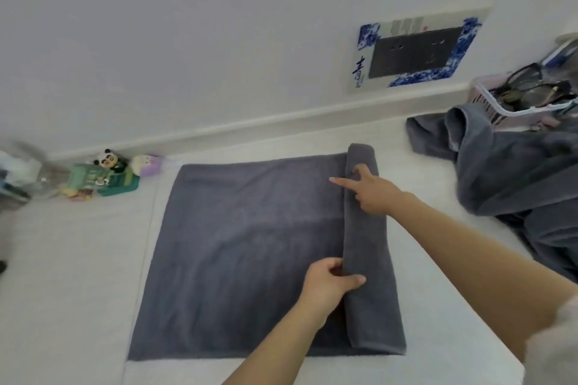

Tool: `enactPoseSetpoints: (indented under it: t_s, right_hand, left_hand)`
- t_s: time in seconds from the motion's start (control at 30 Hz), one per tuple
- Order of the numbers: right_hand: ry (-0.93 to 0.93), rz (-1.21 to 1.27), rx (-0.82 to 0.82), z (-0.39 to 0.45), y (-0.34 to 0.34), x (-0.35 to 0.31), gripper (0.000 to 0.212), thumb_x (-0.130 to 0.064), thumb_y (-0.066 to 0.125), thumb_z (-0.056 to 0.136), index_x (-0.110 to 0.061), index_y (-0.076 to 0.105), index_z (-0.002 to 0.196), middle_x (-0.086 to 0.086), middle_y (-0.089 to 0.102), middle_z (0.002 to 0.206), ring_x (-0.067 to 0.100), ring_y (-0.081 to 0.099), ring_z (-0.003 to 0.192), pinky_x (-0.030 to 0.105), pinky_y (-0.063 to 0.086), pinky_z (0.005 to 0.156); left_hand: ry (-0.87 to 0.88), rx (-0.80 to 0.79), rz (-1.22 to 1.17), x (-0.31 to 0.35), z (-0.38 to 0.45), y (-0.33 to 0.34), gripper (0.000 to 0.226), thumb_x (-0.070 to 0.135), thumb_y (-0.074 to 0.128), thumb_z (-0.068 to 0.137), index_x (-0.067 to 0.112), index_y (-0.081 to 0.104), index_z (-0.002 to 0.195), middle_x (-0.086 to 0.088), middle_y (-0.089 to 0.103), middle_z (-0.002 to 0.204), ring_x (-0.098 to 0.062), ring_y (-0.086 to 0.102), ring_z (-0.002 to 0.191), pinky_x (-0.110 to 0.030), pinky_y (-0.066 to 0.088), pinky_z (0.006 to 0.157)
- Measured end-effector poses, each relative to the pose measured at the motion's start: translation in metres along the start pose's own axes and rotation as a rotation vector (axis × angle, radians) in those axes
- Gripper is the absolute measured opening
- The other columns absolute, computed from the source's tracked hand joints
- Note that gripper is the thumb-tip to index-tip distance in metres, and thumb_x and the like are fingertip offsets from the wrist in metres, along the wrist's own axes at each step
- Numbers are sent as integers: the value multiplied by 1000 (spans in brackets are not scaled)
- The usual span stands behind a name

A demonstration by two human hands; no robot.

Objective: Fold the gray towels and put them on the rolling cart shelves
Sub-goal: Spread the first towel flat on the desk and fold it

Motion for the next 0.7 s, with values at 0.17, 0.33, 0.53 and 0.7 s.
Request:
enactPoseSetpoints:
  t_s: [0.17, 0.33, 0.53, 0.7]
  right_hand:
    - [-107, -383, -78, 22, -13, -26, 28, -21, 48, 94, -21, 52, 122, 10, 18, 149, 33, 45, 119, 35, 45, 85]
    - [-177, -245, 53, 20, -52, -78, 12, -9, 42, 92, -21, 45, 91, -1, 52, 107, 19, 46, 88, 31, 39, 68]
    - [-274, -14, 281, 6, -100, -156, 16, -10, 37, 96, -12, 51, 103, 1, 50, 100, 22, 44, 76, 31, 34, 66]
    - [-325, -54, 165, 35, -65, -213, 21, -10, 40, 96, -14, 54, 112, 4, 48, 117, 28, 54, 91, 39, 45, 79]
  left_hand:
    - [107, 253, 177, -12, -30, -56, 14, 30, 56, 94, 17, 59, 92, 7, 63, 89, -5, 60, 78, -12, 47, 62]
    - [284, 404, 314, 7, -78, -104, 8, 32, 43, 99, 24, 47, 98, 13, 57, 83, 1, 54, 70, -7, 40, 56]
    - [351, 559, 305, 7, -124, -179, 8, 33, 49, 96, 27, 51, 99, 21, 58, 89, 7, 54, 80, -3, 40, 63]
    - [178, 540, 422, -32, -109, -225, 16, 37, 52, 95, 23, 49, 85, 13, 54, 83, 0, 50, 73, -12, 38, 59]
Point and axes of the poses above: each hand's wrist, its own z-axis towards the middle knuckle, its own y-axis out of the palm, x = y × z, the point moved 9 cm from there along z, towards the middle knuckle
